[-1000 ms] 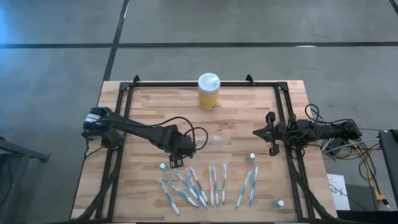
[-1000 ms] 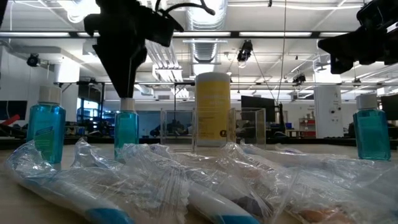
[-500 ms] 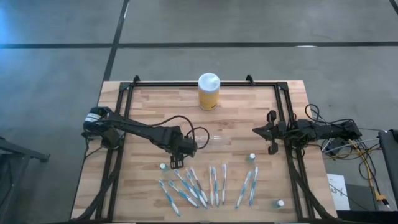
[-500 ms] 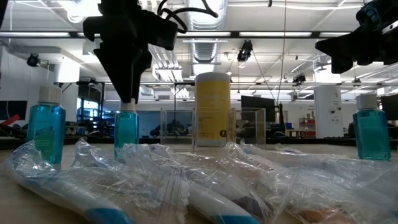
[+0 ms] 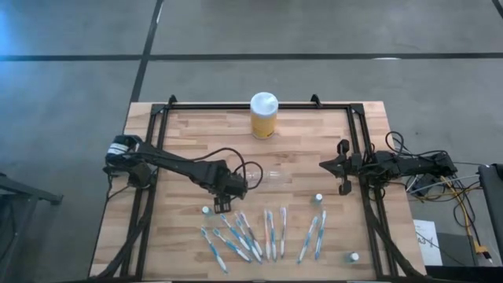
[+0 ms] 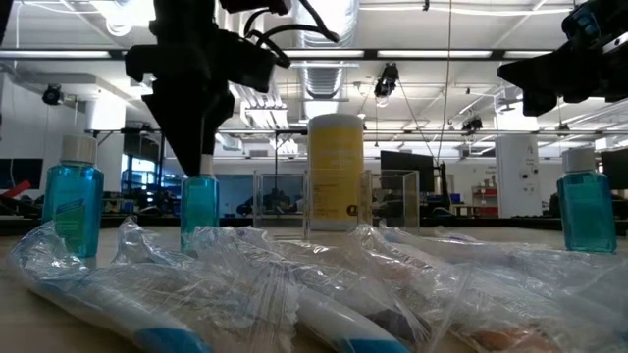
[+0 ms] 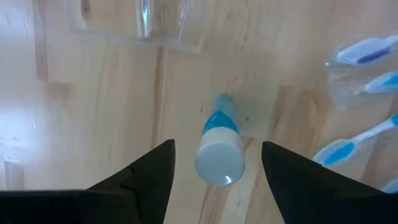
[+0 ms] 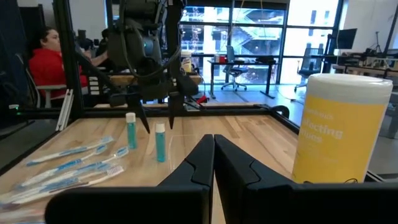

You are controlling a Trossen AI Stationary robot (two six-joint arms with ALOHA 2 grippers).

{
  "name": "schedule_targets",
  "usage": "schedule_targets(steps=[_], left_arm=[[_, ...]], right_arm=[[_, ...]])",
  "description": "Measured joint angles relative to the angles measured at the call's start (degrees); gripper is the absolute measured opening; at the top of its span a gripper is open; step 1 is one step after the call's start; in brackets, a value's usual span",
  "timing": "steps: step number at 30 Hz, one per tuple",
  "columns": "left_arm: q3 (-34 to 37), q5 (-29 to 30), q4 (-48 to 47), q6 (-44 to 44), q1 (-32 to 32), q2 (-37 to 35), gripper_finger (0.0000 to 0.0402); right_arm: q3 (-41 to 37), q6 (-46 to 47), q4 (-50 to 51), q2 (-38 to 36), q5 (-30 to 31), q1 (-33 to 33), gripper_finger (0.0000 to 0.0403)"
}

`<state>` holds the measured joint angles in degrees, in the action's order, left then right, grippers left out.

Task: Pick & Place toothbrushing station
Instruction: Put the blue mouthwash into the transparent organizer

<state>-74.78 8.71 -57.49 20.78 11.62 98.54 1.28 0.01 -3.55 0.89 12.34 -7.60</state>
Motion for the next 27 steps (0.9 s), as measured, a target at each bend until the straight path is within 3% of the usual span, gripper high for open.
schedule_targets(steps=[9,19,27], left_arm=[[-0.9,0.1,0.1,-0.4,0.0,-0.1,0.024],[-0.9,0.3,0.4,0.2,-0.3,-0.1,0.0167],[-0.9,-0.3,0.3,-0.4,-0.3,-0.1,0.0159]], right_arm=[[0.0,0.0,0.0,0.0,0.0,0.0,0.0008],[0.0,0.0,0.0,0.0,0.0,0.0,0.0008],[0.0,0.0,0.0,0.0,0.0,0.0,0.0008]])
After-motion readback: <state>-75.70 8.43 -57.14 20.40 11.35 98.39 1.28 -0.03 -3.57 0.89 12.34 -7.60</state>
